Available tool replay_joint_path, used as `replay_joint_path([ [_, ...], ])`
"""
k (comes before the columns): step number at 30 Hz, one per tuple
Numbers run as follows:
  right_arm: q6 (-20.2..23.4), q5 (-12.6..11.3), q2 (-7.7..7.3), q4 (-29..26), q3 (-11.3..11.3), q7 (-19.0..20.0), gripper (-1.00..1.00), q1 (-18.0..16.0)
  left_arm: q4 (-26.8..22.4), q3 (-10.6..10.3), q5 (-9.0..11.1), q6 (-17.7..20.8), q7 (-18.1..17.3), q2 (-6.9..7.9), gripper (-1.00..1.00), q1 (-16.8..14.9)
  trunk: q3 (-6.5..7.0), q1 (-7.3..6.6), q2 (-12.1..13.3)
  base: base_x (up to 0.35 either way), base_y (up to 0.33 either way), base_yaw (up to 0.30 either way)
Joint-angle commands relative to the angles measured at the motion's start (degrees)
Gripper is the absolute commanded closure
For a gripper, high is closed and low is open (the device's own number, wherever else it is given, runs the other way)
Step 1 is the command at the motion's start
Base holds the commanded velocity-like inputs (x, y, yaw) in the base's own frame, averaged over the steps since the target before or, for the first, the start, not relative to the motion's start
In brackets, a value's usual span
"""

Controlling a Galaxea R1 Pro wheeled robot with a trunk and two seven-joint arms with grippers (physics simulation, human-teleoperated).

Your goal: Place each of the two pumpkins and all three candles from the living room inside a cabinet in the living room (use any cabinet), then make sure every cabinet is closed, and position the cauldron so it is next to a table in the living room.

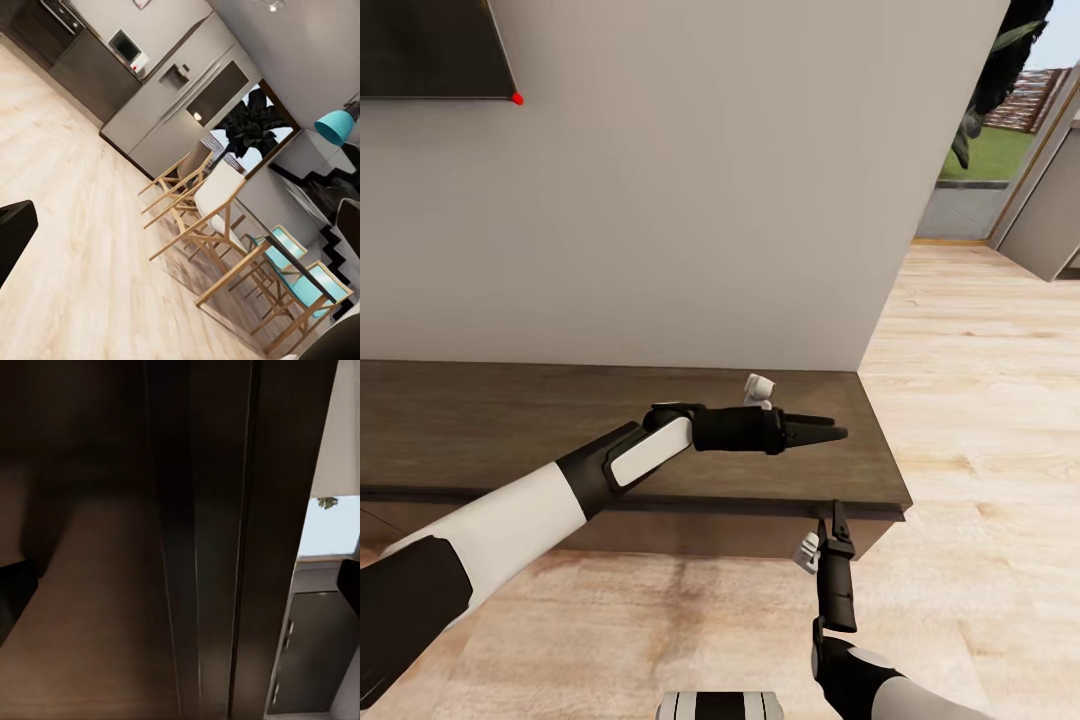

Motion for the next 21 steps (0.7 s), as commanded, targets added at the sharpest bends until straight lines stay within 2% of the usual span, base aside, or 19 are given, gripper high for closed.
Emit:
replay_joint_path([
  [1,0.0,0.2,0.01,-0.4,0.3,-0.1,-1.0,-0.1,0.0,0.0,0.0,0.0,0.0,0.0,-1.0,0.0,0.01,-0.01,0.0,0.0,0.0,0.0],
  [12,0.0,0.5,0.04,-0.7,-0.2,-0.2,-1.0,0.0,0.0,0.0,0.0,0.0,0.0,0.0,-1.0,0.0,0.01,-0.01,0.0,0.0,0.0,0.0],
  [13,0.0,2.2,0.03,-0.8,6.7,-0.2,-1.0,0.0,0.0,0.0,0.0,0.0,0.0,0.0,-1.0,0.0,0.01,-0.01,0.0,0.0,0.0,0.0],
  [21,-0.7,2.6,-0.04,-0.8,6.8,0.4,-1.0,0.0,0.0,0.0,0.0,0.0,0.0,0.0,-1.0,0.0,0.01,-0.01,0.0,0.0,0.0,0.0],
])
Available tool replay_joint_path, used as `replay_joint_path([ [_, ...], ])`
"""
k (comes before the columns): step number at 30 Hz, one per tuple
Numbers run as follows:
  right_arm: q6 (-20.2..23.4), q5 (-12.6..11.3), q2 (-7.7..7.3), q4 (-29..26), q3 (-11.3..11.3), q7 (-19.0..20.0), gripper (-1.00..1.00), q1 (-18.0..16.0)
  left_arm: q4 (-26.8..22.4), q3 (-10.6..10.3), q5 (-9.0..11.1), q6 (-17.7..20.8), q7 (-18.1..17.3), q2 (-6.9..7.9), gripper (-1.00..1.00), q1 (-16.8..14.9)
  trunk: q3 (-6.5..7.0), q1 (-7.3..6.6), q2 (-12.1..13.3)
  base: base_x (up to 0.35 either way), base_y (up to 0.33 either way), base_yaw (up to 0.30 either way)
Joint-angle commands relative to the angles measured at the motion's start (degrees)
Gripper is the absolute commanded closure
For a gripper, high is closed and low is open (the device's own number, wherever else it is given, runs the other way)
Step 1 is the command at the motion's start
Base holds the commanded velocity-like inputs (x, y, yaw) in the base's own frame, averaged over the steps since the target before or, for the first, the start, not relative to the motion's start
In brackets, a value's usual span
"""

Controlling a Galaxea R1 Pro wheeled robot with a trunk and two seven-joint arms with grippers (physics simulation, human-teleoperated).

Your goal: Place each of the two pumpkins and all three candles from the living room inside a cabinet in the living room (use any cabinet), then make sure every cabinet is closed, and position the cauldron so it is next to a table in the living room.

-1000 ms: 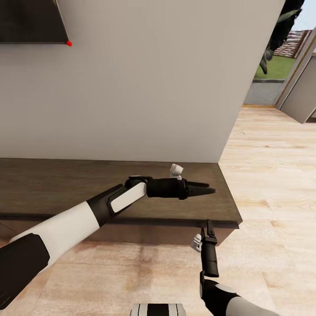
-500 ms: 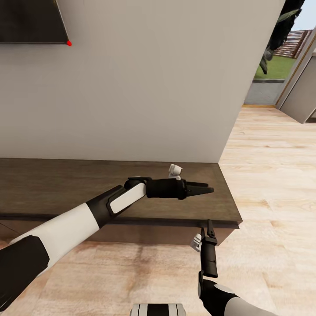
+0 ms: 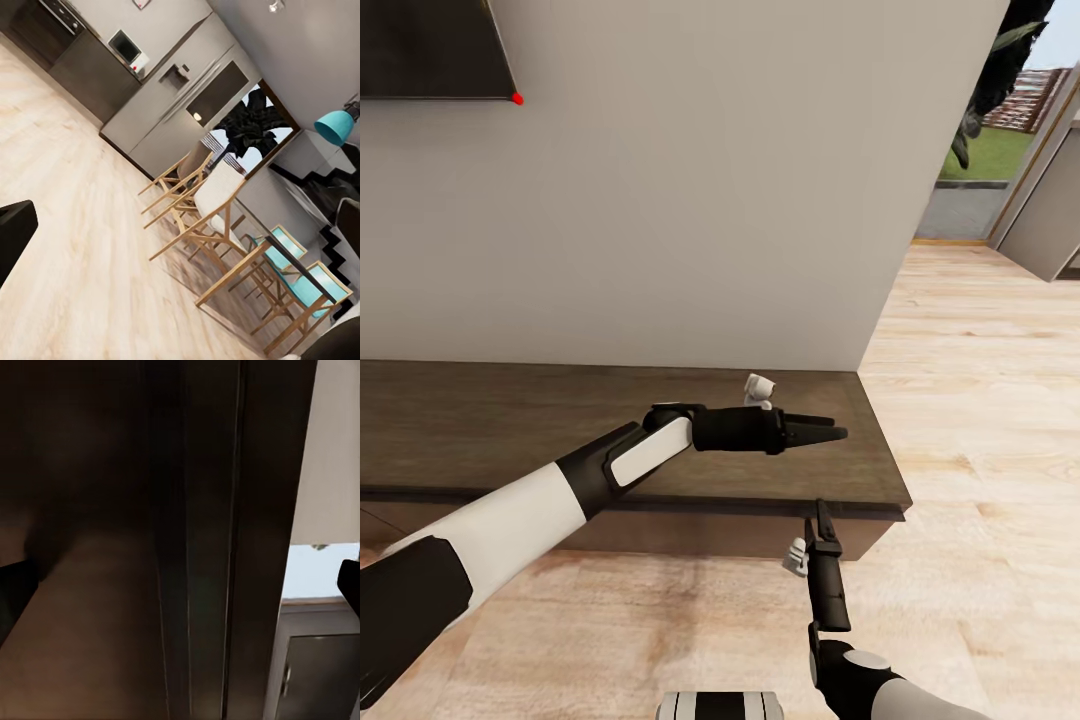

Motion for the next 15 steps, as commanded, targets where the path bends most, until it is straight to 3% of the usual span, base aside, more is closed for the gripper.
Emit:
replay_joint_path([
  [1,-0.2,0.2,0.05,-0.8,1.6,0.3,-1.0,-0.1,0.0,0.0,0.0,0.0,0.0,-0.06,-1.0,0.0,0.01,0.0,0.0,0.0,0.0,0.0],
  [15,-0.3,0.2,0.16,-0.7,1.6,0.5,-1.0,0.0,0.0,0.0,0.0,0.0,0.0,-0.1,-1.0,0.0,0.01,0.0,0.0,0.0,0.0,0.0],
])
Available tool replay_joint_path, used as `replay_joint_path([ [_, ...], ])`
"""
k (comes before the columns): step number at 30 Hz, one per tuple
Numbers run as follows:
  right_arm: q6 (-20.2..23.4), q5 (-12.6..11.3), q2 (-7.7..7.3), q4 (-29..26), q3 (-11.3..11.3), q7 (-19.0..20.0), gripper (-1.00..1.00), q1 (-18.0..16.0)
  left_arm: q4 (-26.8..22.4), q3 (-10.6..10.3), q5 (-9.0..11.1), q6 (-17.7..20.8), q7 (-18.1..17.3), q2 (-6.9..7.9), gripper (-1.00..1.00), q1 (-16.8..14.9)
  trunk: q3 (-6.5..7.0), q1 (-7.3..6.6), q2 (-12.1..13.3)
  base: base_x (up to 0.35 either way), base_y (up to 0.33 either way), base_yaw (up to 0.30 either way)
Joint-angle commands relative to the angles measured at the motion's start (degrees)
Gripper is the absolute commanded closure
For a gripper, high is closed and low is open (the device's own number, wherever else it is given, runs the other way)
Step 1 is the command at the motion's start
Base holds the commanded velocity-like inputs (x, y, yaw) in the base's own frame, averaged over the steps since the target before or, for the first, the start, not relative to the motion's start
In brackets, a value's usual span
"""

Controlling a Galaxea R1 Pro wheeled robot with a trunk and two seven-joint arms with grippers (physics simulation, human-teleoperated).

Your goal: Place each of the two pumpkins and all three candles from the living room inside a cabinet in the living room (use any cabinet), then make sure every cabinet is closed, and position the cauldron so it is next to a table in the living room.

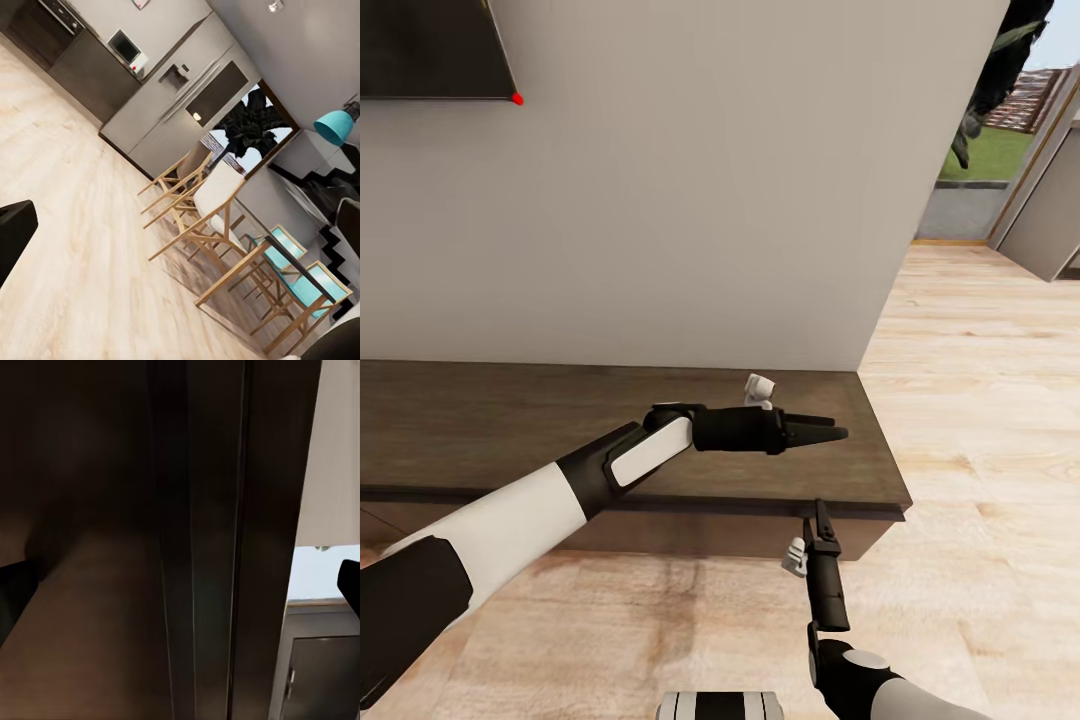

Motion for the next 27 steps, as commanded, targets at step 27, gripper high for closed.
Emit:
replay_joint_path([
  [27,0.7,0.3,1.69,-0.6,1.4,-0.1,-1.0,0.0,0.1,0.0,0.0,0.0,0.1,-0.19,-1.0,0.0,0.01,0.0,0.0,0.0,0.0,0.0],
])
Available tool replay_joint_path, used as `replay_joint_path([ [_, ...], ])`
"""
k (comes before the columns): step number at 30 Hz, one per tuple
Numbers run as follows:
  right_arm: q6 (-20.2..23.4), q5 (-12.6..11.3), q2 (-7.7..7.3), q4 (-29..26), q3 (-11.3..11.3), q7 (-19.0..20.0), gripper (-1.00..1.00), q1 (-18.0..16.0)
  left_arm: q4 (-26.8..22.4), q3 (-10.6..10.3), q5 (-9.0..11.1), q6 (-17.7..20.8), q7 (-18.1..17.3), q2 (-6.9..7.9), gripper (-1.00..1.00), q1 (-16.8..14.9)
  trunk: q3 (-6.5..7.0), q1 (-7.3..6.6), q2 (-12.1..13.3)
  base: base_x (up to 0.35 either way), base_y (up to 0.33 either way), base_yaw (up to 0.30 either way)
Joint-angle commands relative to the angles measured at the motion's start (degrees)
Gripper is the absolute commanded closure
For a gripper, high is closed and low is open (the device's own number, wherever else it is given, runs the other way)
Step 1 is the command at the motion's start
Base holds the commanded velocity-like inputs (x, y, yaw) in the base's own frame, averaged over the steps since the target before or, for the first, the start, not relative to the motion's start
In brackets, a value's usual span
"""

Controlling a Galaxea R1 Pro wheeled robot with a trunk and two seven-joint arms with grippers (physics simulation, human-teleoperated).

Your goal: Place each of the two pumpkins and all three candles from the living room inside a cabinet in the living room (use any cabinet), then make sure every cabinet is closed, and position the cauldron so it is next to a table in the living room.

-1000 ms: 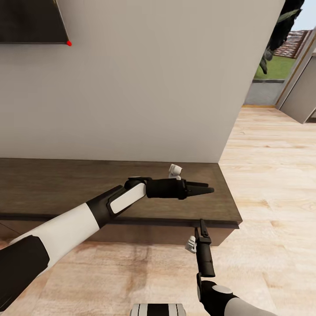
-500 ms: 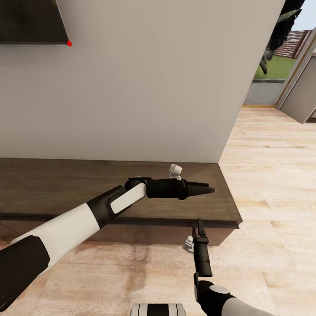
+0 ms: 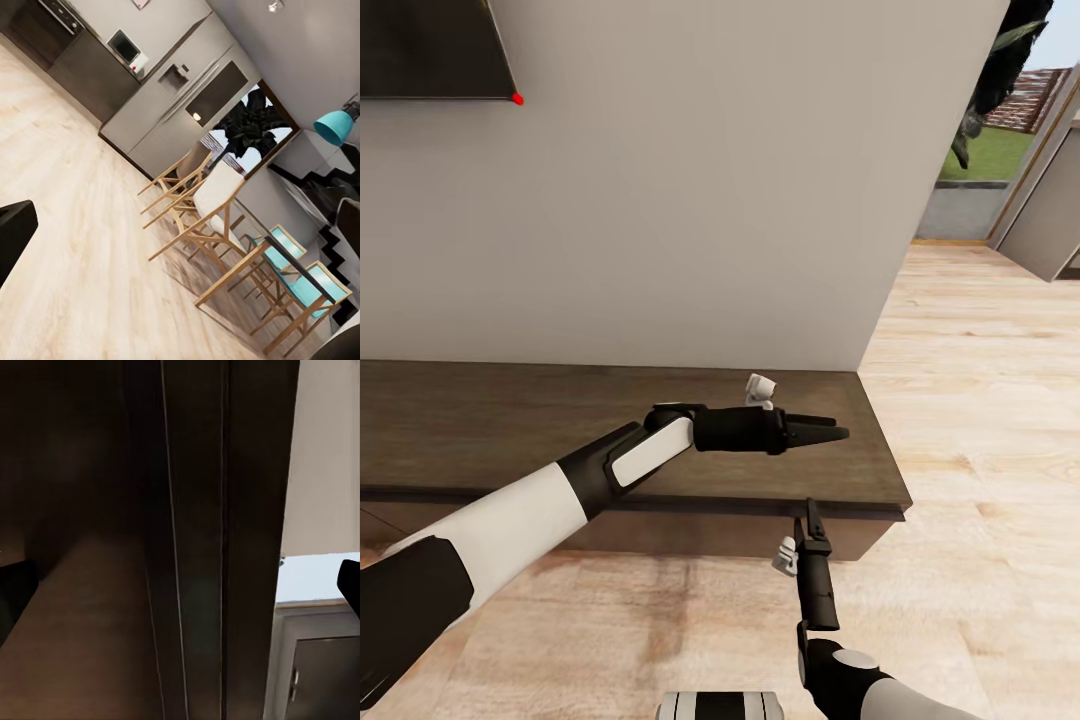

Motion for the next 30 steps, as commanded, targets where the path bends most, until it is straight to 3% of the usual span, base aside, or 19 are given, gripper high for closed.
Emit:
replay_joint_path([
  [1,0.0,0.2,0.16,-0.1,1.1,0.0,-1.0,0.0,0.0,0.0,0.0,0.0,0.0,-0.01,-1.0,0.0,0.01,0.0,0.0,0.0,0.0,0.0],
  [9,0.2,0.3,0.83,0.5,1.1,0.0,-1.0,0.0,0.0,0.0,0.0,0.0,0.0,-0.01,-1.0,0.0,0.01,0.0,0.0,0.0,0.0,0.0],
  [30,0.2,0.3,0.79,0.7,1.1,0.0,-1.0,0.2,0.0,0.0,0.0,0.0,0.0,-0.09,-1.0,0.0,0.01,0.0,0.0,0.0,0.0,0.0],
])
